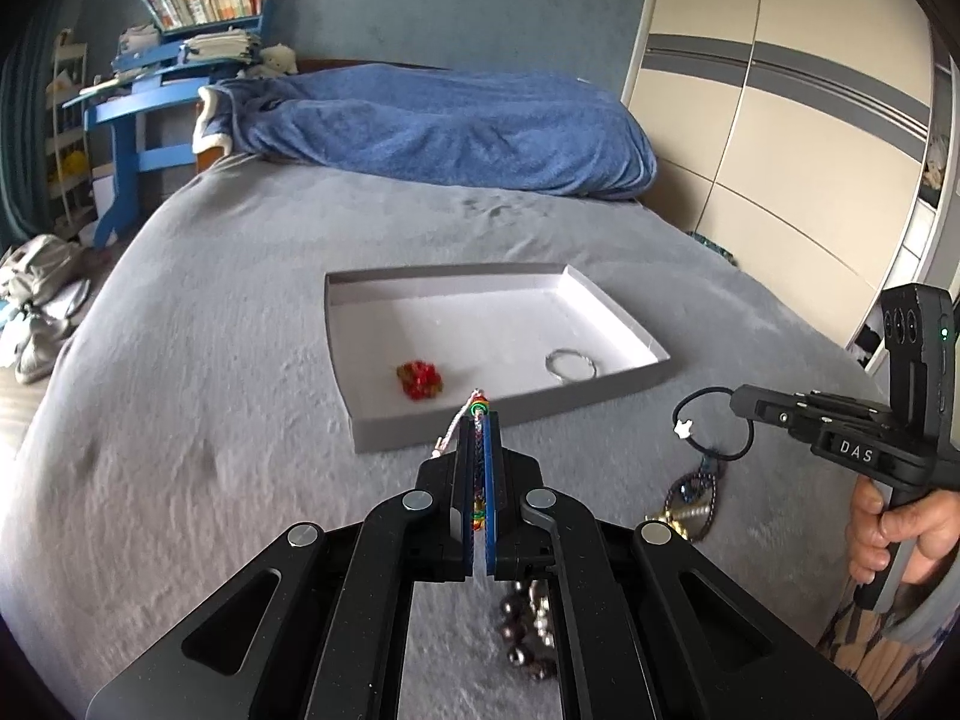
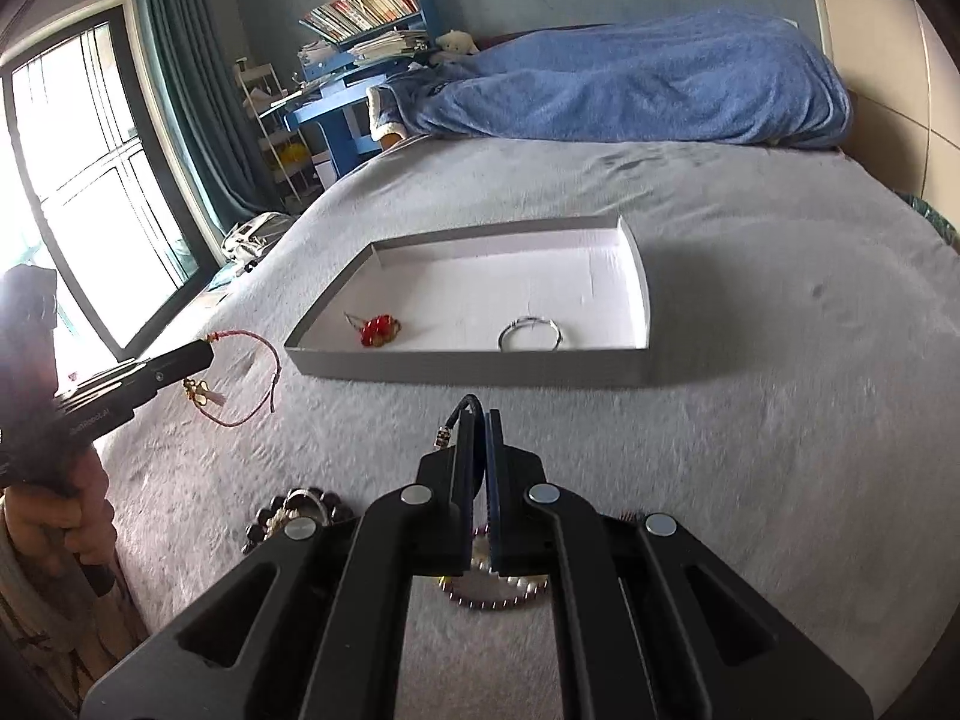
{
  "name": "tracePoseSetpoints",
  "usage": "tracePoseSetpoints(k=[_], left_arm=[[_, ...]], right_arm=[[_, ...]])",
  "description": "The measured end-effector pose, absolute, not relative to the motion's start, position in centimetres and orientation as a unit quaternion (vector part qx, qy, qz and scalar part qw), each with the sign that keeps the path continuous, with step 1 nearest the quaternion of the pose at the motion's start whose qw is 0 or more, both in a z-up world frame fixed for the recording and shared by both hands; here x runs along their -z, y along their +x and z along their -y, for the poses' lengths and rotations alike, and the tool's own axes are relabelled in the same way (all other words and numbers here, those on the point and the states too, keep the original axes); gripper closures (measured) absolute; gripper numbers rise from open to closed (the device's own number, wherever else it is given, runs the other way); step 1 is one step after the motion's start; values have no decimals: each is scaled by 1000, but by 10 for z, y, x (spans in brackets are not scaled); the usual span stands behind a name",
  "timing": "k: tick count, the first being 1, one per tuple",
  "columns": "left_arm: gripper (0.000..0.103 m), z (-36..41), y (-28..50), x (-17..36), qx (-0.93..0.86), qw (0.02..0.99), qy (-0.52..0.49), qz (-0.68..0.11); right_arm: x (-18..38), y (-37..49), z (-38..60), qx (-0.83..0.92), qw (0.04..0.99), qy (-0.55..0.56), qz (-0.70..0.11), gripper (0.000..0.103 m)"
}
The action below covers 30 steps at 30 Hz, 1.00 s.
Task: Organize jewelry
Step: 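Move both items into the tray and open both tools to release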
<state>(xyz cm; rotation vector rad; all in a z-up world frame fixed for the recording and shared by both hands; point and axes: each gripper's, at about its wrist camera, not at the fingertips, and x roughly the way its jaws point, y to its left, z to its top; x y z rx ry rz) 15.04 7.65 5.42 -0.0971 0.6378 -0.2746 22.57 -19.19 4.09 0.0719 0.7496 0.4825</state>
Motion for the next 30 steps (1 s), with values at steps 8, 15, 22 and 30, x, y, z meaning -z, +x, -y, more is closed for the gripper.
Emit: tracePoseSetpoints(k=[8,15,22,30], left_arm=[[100,-73,177,-63,138,941,-38,-305],[100,-73,206,-67,139,942,-34,-304],[100,-67,246,-64,138,940,-24,-311],[100,-58,285,-59,144,938,-27,-315]], right_arm=[[-45,256,183,-230,904,13,-359,100],[-48,293,176,-226,907,3,-355,100],[-47,328,174,-225,909,10,-351,100],[-47,369,166,-224,911,13,-347,100]])
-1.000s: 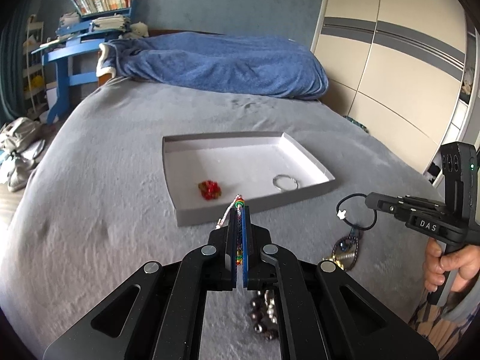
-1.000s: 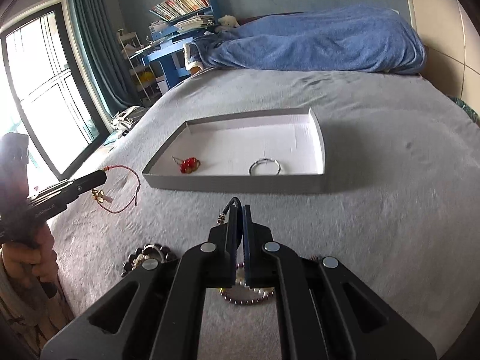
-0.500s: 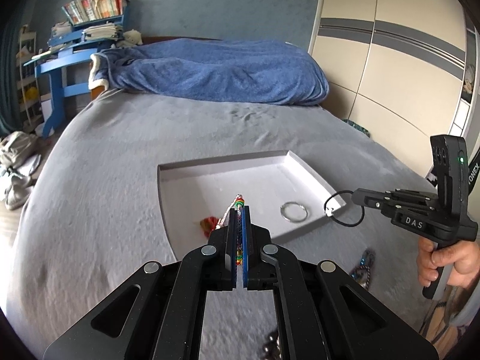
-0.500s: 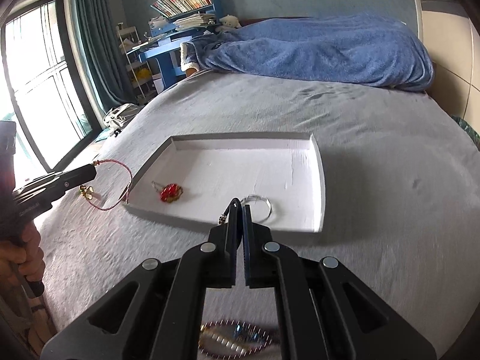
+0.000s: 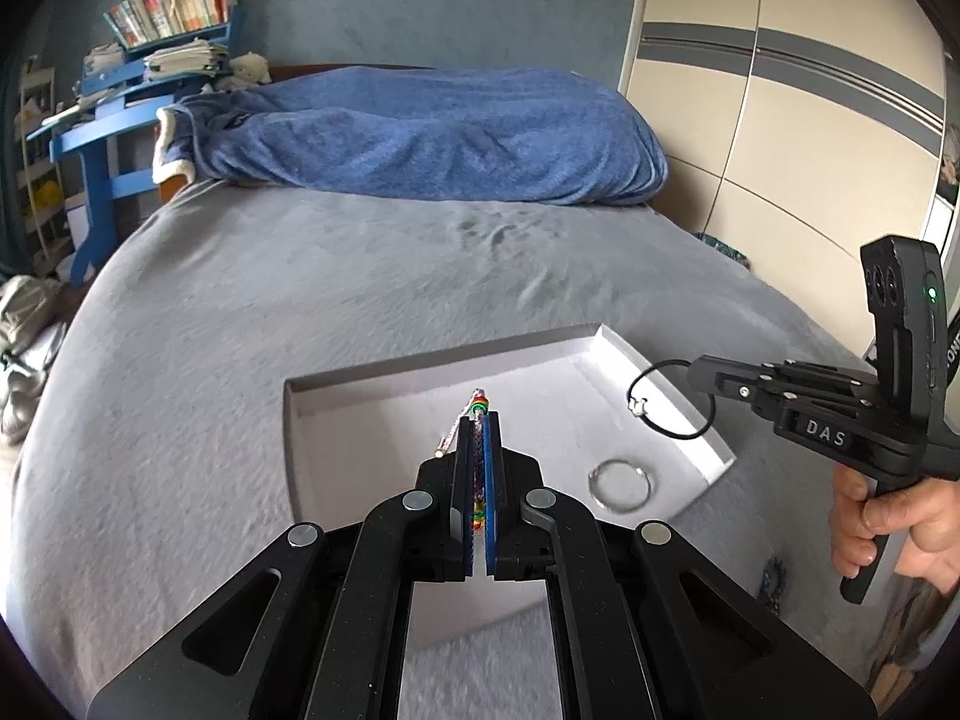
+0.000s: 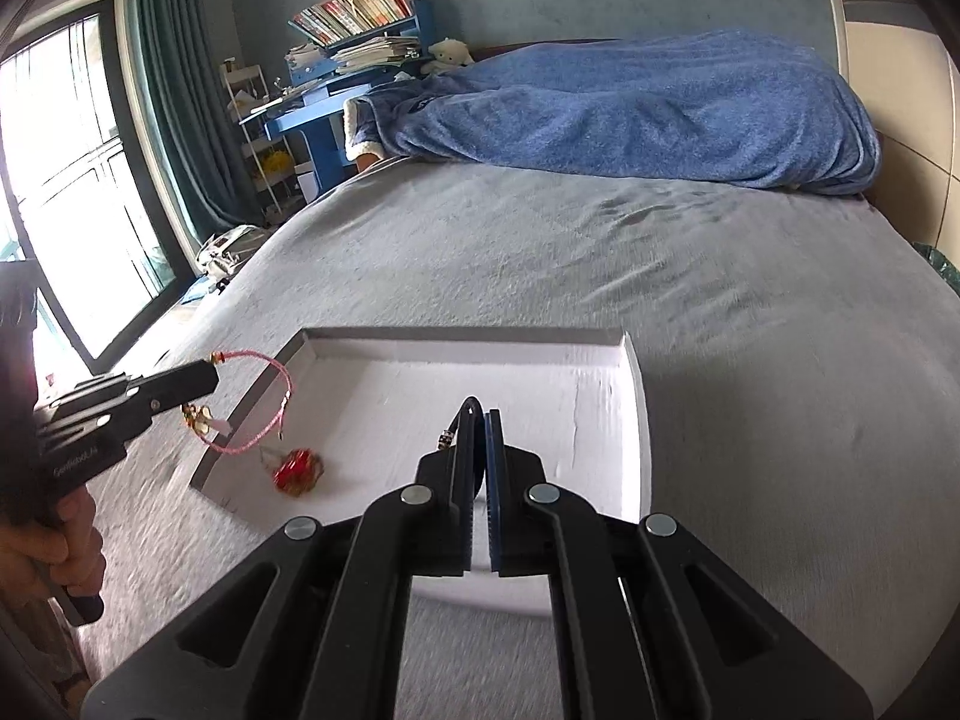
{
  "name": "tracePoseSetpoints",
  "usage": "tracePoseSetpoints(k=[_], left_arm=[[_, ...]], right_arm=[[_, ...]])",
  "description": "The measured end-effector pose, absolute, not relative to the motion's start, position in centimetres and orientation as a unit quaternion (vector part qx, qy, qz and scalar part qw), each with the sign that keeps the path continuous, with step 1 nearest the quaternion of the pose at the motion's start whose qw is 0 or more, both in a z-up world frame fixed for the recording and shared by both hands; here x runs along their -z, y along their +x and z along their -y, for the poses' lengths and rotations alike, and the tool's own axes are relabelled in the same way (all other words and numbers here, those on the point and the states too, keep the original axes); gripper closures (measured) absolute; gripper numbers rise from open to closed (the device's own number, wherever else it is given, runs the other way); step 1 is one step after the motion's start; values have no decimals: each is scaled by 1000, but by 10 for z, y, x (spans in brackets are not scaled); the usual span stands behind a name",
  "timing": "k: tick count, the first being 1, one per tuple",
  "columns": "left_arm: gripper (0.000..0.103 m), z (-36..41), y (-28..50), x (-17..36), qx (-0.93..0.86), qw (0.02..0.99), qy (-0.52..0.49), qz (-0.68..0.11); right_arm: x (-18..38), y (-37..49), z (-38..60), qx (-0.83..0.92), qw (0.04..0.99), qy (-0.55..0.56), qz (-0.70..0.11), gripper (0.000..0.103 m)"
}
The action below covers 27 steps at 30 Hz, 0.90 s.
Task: Organize jewelry
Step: 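Move both items into the tray and open both tools to release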
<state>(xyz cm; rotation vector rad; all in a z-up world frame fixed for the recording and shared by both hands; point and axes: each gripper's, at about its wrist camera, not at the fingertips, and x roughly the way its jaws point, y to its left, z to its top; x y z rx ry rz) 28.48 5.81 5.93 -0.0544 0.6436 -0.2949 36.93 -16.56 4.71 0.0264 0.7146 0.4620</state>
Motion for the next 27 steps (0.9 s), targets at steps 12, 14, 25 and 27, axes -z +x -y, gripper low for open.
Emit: tracePoseSetpoints(k=[12,14,25,27], left_arm=[[100,-59,338,-44,139,933,-34,-332],[100,-60,347,-38,136,929,-35,-343],[100,-59,366,7,127,898,-29,-421],[100,-59,364,9,130,896,-29,-425]], right_arm=[[-25,418,154,-219,906,11,-362,100],[-19,423,153,-215,905,8,-368,100],[11,436,154,-193,892,-10,-408,100],[14,435,152,-192,892,-17,-410,100]])
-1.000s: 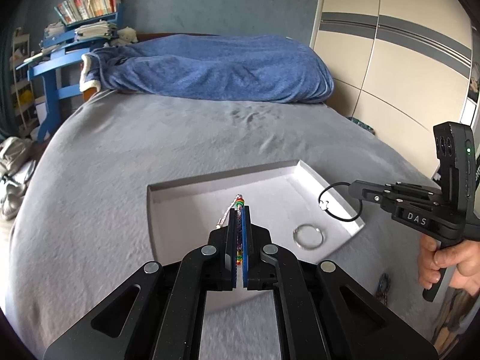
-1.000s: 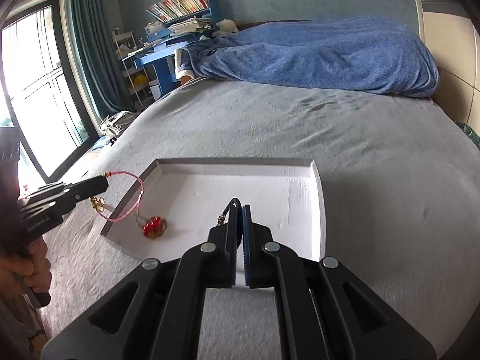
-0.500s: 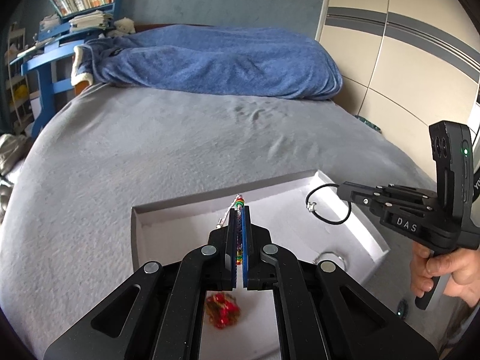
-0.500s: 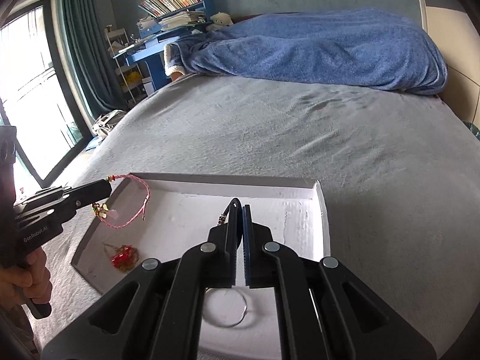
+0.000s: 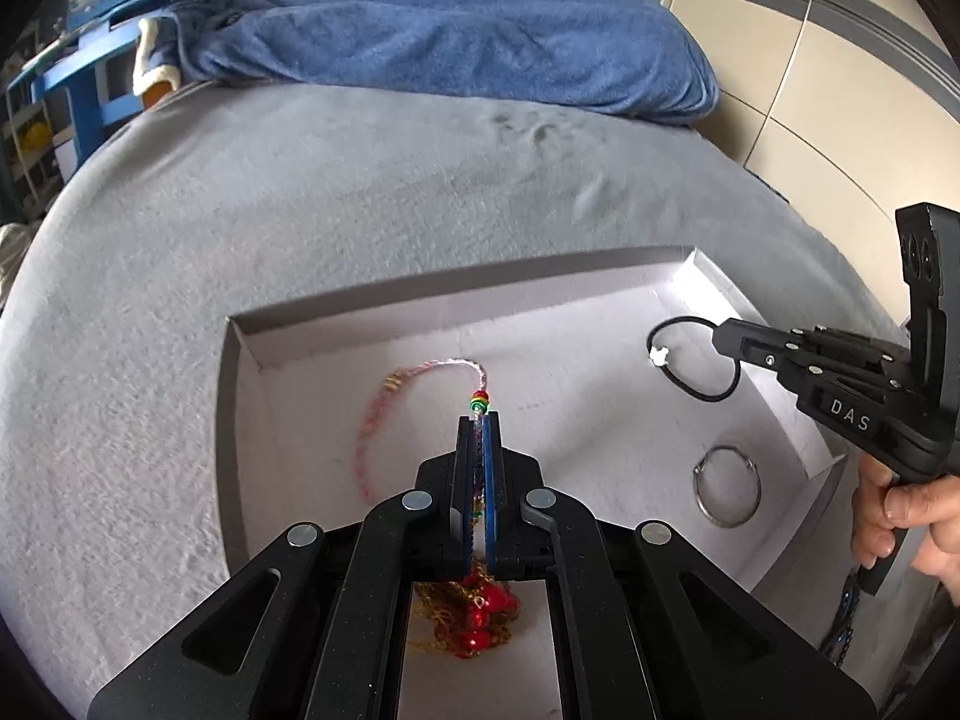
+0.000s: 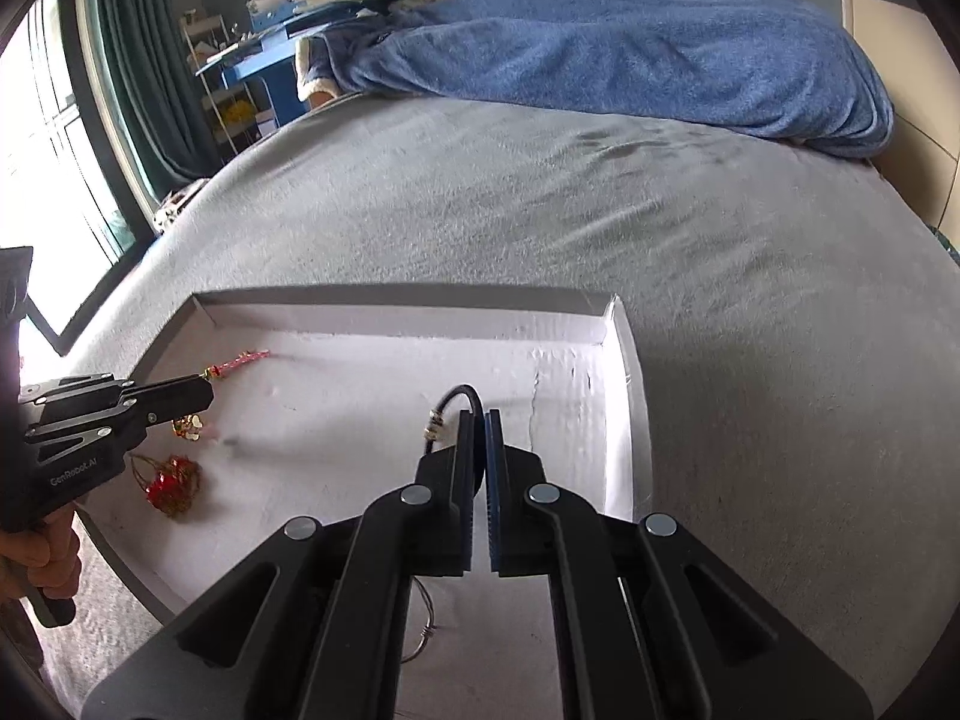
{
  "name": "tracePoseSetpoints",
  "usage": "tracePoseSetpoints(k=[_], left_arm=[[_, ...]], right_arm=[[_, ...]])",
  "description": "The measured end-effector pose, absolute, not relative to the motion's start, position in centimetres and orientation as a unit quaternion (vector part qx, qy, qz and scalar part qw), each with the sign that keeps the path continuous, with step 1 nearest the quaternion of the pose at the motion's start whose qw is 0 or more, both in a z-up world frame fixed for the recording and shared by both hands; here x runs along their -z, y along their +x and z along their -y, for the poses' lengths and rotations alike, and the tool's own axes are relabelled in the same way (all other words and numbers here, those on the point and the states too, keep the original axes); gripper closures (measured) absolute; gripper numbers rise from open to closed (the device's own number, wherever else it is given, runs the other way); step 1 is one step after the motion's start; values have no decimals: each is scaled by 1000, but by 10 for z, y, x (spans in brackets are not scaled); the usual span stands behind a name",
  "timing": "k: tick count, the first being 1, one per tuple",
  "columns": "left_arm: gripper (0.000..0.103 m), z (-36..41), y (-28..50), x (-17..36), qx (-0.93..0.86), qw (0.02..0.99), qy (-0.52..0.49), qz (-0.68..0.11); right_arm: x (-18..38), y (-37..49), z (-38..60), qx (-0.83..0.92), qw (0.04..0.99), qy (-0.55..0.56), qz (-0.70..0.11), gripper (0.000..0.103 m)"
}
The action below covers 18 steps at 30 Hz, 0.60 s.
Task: Organize jewelry
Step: 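Move both items into the tray and open both tools to release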
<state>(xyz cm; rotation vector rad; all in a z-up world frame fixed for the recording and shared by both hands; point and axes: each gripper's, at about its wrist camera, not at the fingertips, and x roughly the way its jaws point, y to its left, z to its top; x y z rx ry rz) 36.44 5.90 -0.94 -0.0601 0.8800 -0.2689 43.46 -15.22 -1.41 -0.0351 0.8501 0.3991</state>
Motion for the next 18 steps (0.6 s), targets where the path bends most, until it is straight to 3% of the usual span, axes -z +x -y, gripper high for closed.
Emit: tracePoseSetpoints(k=[4,10,12,18], left_arm=[[96,-58,364,15,129,888,-33,-440],[68,-60,358,10,121,894,-43,-430],[58,-61,354,3,120,898,-46,-421],[28,-62,339,-24,109,917,-52,-380]], right_arm=[[18,434,152,-189,890,-26,-413,100],[15,433,151,-189,892,-31,-409,95],[11,431,152,-188,895,-29,-403,71],[-8,418,158,-191,907,-8,-376,50]])
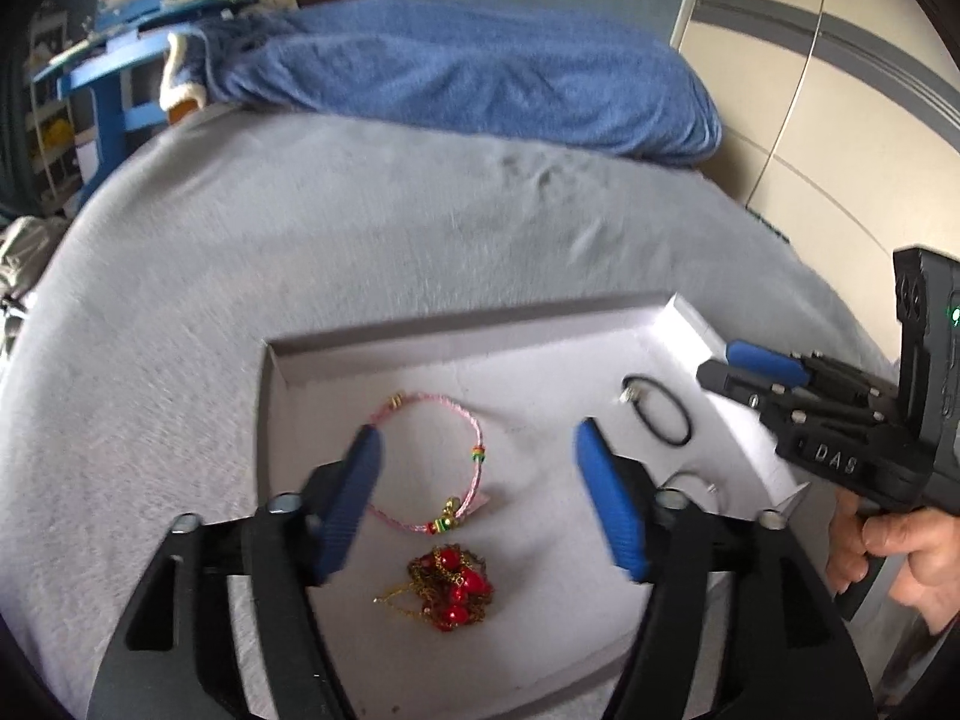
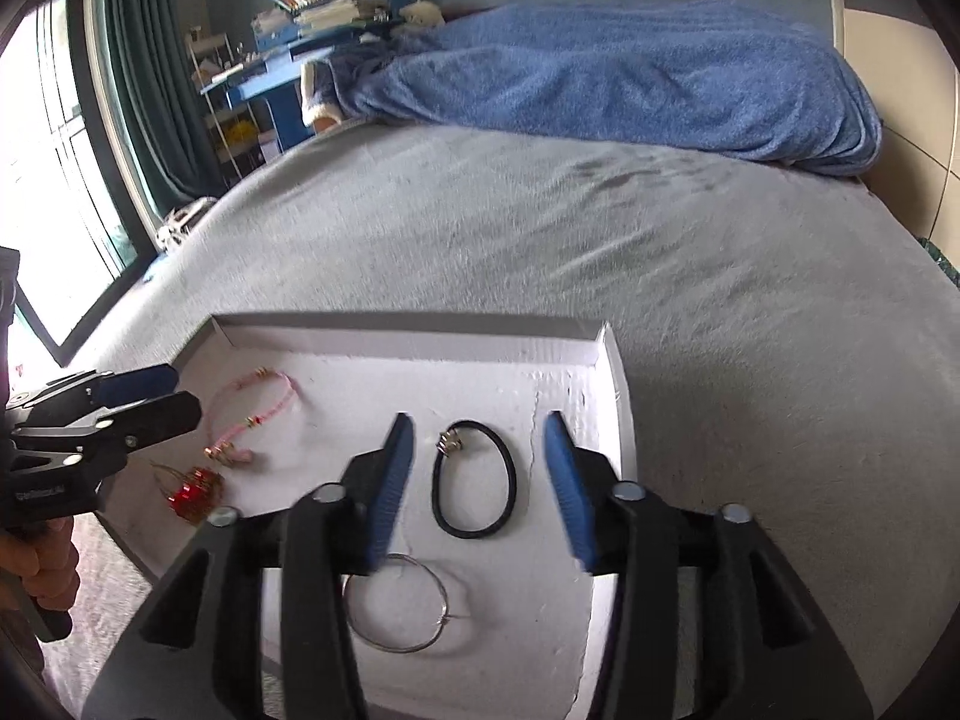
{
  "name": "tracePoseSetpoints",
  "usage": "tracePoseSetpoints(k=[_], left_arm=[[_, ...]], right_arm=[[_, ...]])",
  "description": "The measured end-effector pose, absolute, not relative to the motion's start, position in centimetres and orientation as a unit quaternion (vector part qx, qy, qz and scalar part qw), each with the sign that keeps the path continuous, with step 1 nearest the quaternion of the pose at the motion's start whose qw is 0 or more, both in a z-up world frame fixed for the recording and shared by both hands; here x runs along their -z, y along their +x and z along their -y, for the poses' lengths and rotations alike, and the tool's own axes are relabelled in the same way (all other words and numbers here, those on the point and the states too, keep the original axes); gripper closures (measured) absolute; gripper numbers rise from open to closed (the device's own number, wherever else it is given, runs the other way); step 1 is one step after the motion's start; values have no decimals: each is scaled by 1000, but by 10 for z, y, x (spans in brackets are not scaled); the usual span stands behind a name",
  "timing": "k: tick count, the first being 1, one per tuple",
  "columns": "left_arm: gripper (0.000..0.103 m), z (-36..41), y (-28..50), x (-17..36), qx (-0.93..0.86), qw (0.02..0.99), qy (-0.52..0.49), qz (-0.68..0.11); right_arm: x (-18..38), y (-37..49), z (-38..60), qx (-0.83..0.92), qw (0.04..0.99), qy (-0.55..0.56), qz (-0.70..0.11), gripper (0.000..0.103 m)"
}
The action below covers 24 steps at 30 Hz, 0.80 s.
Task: Organize jewelry
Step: 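Move both items into the tray and open both tools to release, then move the left tool over the black bead bracelet with pearl ring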
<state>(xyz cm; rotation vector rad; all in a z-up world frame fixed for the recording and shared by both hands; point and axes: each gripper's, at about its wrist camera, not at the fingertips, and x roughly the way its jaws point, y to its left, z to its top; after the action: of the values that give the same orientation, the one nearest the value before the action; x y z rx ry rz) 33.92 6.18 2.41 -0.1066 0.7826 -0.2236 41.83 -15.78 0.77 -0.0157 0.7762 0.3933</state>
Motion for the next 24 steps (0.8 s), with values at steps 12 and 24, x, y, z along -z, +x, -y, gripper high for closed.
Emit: tracePoseSetpoints(k=[12,24], left_arm=[[22,-58,255,-78,110,945,-33,-306],[22,-67,165,-60,104,938,-56,-324]], right_arm=[[-50,354,171,-193,925,10,-327,34],[-44,276,186,-191,922,39,-335,30]])
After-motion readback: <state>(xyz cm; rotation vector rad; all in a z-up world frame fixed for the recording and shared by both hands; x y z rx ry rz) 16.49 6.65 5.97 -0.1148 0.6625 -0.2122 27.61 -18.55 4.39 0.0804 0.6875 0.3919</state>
